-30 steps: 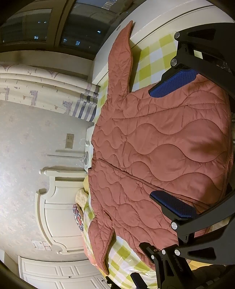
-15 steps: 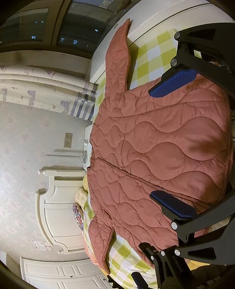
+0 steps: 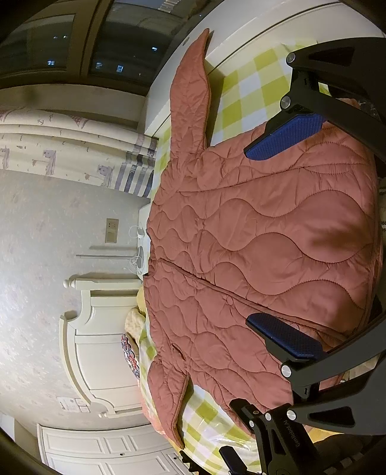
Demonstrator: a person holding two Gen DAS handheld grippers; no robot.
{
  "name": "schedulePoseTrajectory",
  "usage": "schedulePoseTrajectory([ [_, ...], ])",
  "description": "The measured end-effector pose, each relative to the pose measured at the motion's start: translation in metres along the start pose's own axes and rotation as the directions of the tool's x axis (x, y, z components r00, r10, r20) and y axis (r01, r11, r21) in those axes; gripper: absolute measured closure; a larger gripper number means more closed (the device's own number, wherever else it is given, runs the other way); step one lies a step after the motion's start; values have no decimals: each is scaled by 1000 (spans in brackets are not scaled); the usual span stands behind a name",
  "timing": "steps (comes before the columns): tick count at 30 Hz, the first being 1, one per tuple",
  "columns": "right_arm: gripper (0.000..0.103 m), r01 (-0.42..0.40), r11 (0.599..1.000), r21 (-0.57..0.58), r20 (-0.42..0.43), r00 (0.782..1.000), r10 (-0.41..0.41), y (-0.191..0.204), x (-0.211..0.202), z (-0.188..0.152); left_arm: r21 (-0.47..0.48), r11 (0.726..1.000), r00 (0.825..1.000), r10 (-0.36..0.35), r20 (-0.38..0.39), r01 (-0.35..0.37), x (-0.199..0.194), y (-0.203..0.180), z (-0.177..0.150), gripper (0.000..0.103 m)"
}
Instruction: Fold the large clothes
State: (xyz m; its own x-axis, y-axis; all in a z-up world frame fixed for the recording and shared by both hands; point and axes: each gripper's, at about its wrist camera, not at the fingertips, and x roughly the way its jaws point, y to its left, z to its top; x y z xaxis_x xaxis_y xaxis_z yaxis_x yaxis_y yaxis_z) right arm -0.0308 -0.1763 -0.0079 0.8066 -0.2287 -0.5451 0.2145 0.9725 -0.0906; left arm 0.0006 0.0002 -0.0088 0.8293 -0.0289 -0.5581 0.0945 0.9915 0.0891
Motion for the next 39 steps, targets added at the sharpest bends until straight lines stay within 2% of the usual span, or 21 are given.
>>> schedulePoseTrajectory([
  [39, 4, -10, 1000, 6, -11, 1000, 10, 1, 4, -1, -2, 1000, 1000, -3, -1, 3, 1, 2, 1, 2],
])
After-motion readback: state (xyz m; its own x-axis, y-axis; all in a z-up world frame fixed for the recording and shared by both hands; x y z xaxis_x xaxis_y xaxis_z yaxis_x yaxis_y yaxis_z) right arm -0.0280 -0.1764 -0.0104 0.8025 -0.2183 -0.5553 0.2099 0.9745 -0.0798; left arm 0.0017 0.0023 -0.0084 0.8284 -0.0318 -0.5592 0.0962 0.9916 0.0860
